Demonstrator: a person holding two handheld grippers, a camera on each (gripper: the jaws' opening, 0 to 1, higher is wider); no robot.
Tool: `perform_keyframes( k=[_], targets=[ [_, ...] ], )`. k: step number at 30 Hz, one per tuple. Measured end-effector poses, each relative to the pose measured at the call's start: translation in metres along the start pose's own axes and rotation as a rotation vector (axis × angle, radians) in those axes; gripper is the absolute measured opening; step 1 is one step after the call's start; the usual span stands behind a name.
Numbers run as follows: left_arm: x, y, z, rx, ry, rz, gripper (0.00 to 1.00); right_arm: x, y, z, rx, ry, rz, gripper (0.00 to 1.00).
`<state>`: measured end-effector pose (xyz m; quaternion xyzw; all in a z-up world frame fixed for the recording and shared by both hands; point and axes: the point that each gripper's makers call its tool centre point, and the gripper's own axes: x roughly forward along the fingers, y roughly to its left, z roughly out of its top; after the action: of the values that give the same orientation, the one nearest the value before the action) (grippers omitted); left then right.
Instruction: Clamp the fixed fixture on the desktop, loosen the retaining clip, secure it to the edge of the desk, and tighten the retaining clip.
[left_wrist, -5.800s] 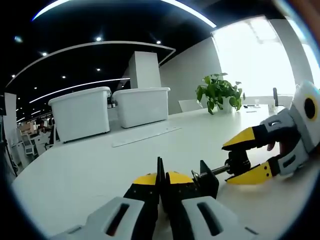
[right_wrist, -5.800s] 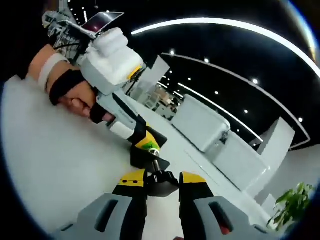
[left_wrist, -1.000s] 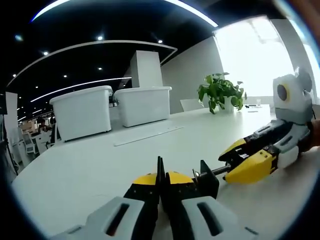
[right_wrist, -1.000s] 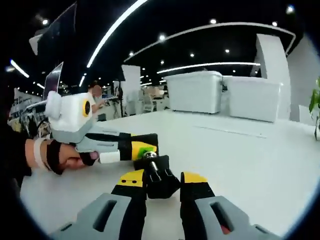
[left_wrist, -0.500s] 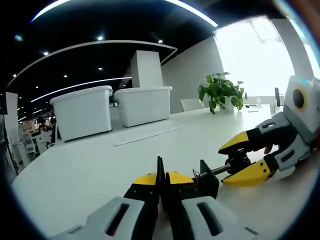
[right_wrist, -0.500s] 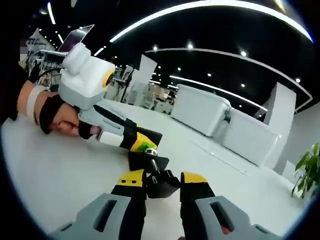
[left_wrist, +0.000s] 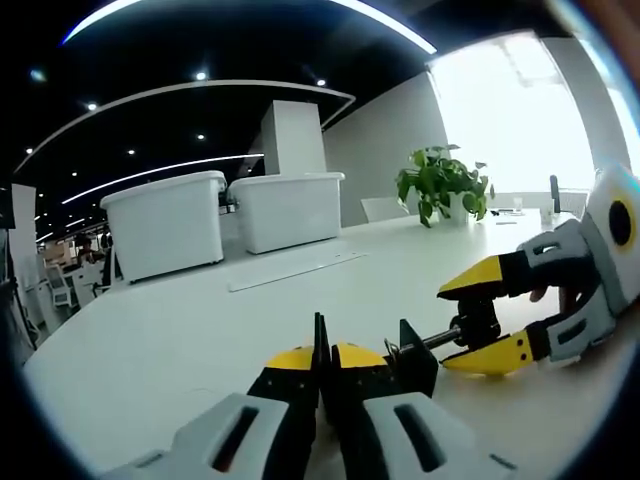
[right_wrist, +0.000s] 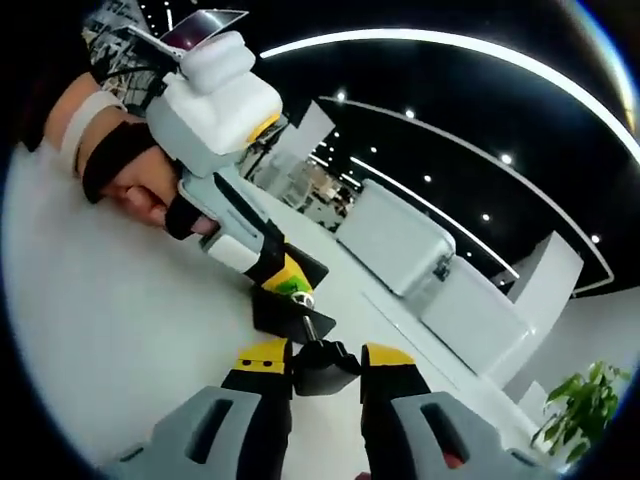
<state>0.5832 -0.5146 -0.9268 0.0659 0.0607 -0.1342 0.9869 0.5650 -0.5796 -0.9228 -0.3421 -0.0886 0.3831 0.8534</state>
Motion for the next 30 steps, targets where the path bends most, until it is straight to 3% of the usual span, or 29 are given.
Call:
perform_keyframes(
  k=[4, 6, 8, 10, 14, 15, 17, 20, 26, 28, 30],
  targets=[
    [0.0, 0.0, 0.0, -0.001, 0.0, 0.0, 0.05, 0.0, 0.001, -0.002, 0.037, 0.013, 0.036, 0.25],
    [0.0, 0.0, 0.0, 0.0, 0.0, 0.0, 0.05, -0.001, 0.003, -0.005, 0.17, 0.049, 0.081, 0.27],
    [0.0, 0.0, 0.0, 0.001, 0.0, -0.001, 0.05, -0.004, -0.007, -0.007, 0.307, 0.062, 0.059, 0.33],
    [0.0, -0.001, 0.0, 0.002, 0.0, -0.002, 0.05, -0.007, -0.012, -0.009, 0.523, 0.065, 0.081, 0.4],
    [0.0, -0.001, 0.0, 0.001, 0.0, -0.002, 0.05, -0.006, -0.012, -0.014, 1.106, 0.05, 0.179, 0.39],
    [0.0, -0.001, 0.0, 0.001, 0.0, -0.002, 0.05, -0.005, -0.014, -0.017, 1.165, 0.045, 0.186, 0.37],
    [0.0, -0.001, 0.0, 0.002, 0.0, -0.002, 0.05, -0.004, -0.015, -0.025, 1.192, 0.061, 0.183, 0.29],
    [0.0, -0.001, 0.0, 0.003, 0.0, -0.002, 0.05, -0.006, -0.006, -0.027, 1.298, 0.09, 0.232, 0.26],
    [0.0, 0.0, 0.0, 0.0, 0.001, -0.001, 0.05, -0.002, -0.003, -0.022, 1.331, 0.118, 0.233, 0.23],
    [0.0, 0.0, 0.001, 0.0, 0.001, 0.0, 0.05, -0.002, -0.001, -0.02, 1.293, 0.124, 0.237, 0.22],
    [0.0, 0.0, 0.001, -0.002, 0.001, 0.001, 0.05, -0.002, -0.003, -0.018, 1.162, 0.119, 0.226, 0.21]
  ],
)
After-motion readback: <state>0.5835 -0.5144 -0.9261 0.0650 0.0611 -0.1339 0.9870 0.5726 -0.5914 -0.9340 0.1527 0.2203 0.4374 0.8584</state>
